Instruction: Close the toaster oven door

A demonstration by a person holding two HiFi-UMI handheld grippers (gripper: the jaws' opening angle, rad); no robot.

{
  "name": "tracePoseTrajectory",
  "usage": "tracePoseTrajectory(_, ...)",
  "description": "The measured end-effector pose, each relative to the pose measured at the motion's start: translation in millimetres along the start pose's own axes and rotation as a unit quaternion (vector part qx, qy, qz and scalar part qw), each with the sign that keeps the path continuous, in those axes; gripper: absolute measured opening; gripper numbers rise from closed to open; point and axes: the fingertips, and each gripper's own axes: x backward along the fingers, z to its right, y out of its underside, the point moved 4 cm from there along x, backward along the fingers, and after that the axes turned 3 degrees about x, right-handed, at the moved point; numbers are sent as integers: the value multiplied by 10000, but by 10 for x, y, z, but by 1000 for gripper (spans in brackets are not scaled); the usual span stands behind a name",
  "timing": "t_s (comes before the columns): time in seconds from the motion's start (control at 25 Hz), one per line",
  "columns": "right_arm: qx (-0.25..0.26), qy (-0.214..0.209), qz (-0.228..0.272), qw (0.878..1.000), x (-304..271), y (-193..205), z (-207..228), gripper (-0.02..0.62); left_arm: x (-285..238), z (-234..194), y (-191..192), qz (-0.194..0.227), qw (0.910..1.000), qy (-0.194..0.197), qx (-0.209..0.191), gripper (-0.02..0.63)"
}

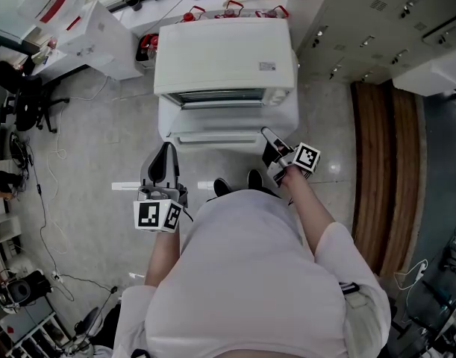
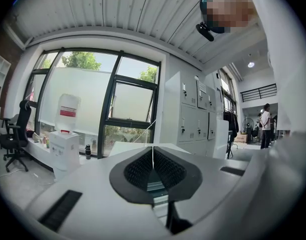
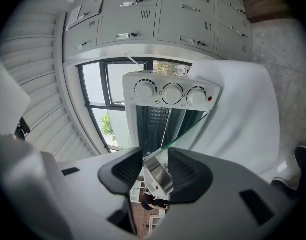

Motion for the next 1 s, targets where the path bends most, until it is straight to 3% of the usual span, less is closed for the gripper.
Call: tracePoseTrajectory(1.0, -79, 369, 279, 9989, -315, -404, -213, 247, -49, -104, -6, 51, 9997, -196, 125, 21)
